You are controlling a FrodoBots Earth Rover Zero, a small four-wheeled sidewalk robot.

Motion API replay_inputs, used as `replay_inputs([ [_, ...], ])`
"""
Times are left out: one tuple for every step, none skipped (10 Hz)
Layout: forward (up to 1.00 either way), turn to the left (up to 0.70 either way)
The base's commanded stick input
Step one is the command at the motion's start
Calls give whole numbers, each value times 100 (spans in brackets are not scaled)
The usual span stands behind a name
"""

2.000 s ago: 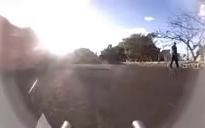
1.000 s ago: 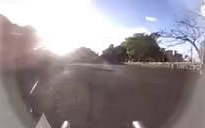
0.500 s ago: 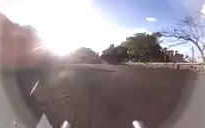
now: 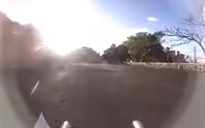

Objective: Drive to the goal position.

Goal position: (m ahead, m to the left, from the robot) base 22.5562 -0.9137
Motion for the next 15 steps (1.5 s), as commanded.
replay_inputs([
  [70, 3],
  [70, 3],
  [70, 3],
  [70, 3],
  [70, 3],
  [70, 3],
  [70, 3],
  [70, 3],
  [70, 3],
  [70, 3],
  [70, 3],
  [70, 3],
  [70, 3],
  [70, 3],
  [70, 3],
])
